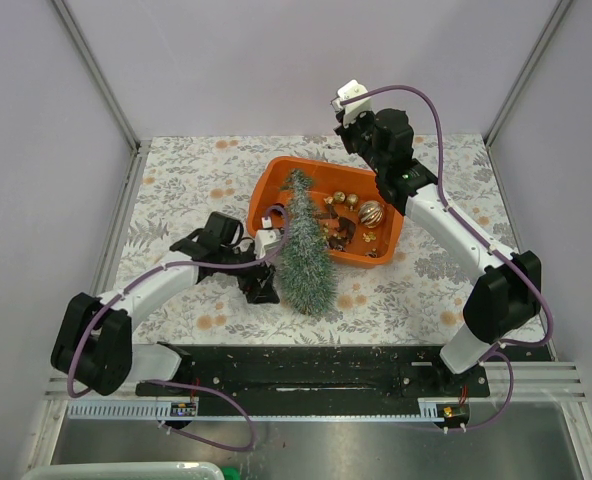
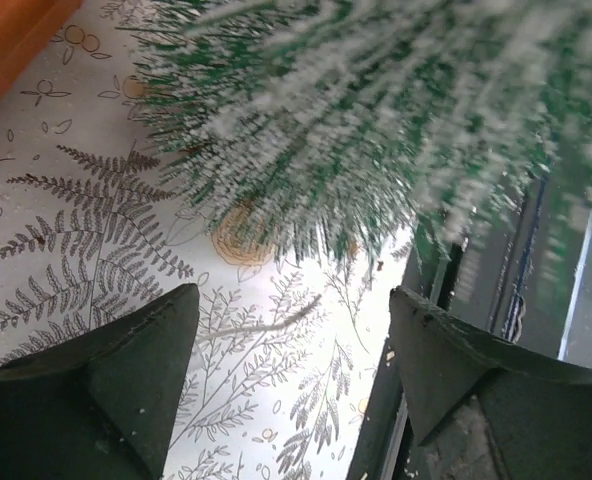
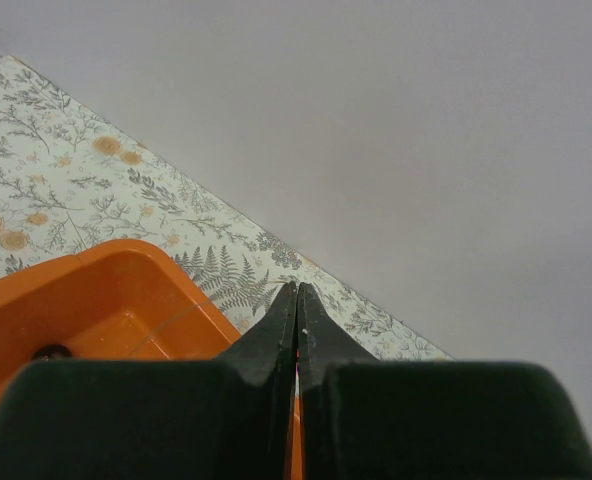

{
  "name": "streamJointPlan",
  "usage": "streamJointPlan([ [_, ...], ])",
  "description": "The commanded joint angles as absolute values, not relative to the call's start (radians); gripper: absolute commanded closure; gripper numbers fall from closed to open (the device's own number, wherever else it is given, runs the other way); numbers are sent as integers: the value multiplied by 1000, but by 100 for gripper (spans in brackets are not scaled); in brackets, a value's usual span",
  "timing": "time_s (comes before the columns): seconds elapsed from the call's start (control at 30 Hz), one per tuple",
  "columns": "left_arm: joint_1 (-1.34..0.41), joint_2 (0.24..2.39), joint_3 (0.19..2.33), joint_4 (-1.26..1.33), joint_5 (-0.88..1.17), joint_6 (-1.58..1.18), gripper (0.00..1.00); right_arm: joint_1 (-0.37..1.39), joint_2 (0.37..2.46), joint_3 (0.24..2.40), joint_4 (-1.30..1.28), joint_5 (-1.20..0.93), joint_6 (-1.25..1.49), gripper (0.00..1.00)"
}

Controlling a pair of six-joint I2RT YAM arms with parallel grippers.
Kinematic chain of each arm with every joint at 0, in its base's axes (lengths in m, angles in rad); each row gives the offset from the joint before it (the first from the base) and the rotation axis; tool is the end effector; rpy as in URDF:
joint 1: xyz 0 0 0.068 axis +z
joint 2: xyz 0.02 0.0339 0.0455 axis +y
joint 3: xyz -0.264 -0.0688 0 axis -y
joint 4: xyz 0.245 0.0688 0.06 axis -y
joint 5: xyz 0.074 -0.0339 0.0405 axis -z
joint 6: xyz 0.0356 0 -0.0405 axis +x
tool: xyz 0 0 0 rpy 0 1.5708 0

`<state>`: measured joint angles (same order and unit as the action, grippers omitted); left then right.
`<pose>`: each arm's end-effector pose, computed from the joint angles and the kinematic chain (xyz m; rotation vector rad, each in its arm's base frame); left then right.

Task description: Decorate the small christmas tree

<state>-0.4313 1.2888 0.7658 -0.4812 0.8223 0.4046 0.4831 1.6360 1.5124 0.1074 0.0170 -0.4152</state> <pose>0.2085 -0.1246 0.2138 1.2499 2.0654 -1.0534 0.3521 0.1840 0.4045 -0.6772 1.4354 0.0395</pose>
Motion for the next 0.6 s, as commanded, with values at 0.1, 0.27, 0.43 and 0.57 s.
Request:
streamJointPlan([
  [0.1, -456, 1325, 795, -363, 735, 313, 48, 482, 1615, 1545, 137, 20, -414, 100],
  [0.27, -446, 1250, 782, -445, 727, 354, 63, 480, 1598, 1540, 140, 20, -420, 100],
  [0.43, -442, 1195, 744, -456, 715, 315, 100, 482, 1617, 1569, 132, 41, -423, 100],
  [0.57, -437, 1184, 730, -425, 703, 250, 100, 480, 1640, 1600, 118, 63, -419, 100],
])
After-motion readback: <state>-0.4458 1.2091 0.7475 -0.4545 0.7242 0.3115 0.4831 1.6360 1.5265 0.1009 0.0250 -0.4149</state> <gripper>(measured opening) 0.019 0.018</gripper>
